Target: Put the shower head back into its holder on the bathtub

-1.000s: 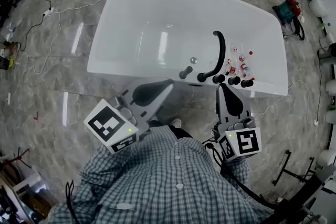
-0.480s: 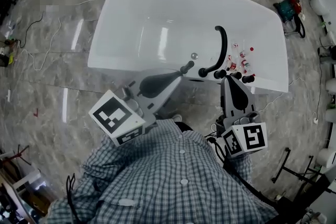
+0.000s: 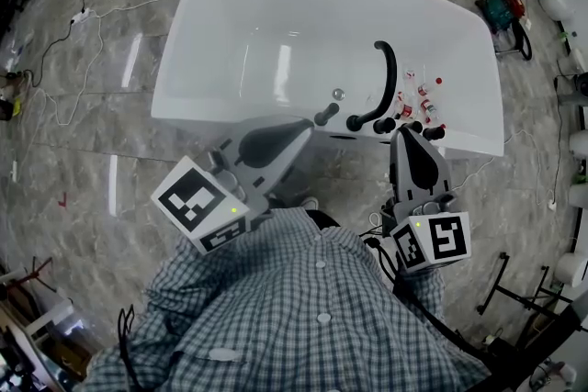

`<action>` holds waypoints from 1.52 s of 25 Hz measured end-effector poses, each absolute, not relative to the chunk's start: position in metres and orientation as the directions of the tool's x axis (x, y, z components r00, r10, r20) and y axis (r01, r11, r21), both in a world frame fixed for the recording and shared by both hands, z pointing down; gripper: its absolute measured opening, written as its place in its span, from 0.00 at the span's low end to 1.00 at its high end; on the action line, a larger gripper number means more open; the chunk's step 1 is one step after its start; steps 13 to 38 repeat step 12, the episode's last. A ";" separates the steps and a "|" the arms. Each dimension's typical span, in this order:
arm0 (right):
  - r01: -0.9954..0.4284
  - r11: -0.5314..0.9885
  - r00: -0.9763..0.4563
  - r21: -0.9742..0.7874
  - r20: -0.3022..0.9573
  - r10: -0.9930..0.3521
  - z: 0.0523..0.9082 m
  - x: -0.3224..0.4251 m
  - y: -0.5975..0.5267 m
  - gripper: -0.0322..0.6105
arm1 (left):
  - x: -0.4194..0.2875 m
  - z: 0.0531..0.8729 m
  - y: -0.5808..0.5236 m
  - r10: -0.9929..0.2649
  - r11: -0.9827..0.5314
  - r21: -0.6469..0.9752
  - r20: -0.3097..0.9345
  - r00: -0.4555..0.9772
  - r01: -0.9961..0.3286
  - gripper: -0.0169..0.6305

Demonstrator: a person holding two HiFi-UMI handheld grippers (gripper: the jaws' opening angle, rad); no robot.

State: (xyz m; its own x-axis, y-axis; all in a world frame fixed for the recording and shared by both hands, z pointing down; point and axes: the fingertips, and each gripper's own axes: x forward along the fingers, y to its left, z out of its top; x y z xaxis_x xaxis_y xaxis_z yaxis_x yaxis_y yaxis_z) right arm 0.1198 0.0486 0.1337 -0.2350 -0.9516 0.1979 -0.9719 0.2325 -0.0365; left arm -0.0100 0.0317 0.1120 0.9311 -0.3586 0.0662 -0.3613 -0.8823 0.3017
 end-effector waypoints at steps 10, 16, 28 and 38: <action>-0.974 0.226 -0.227 -0.030 0.221 -0.949 0.138 0.119 0.051 0.08 | -0.013 0.113 0.028 -0.359 -0.881 0.305 0.063 0.931 -0.361 0.04; -0.974 0.225 -0.226 -0.032 0.225 -0.948 0.139 0.119 0.053 0.08 | -0.012 0.114 0.028 -0.358 -0.882 0.305 0.065 0.932 -0.360 0.04; -0.974 0.225 -0.226 -0.032 0.225 -0.948 0.139 0.119 0.053 0.08 | -0.012 0.114 0.028 -0.358 -0.882 0.305 0.065 0.932 -0.360 0.04; -0.974 0.225 -0.226 -0.032 0.225 -0.948 0.139 0.119 0.053 0.08 | -0.012 0.114 0.028 -0.358 -0.882 0.305 0.065 0.932 -0.360 0.04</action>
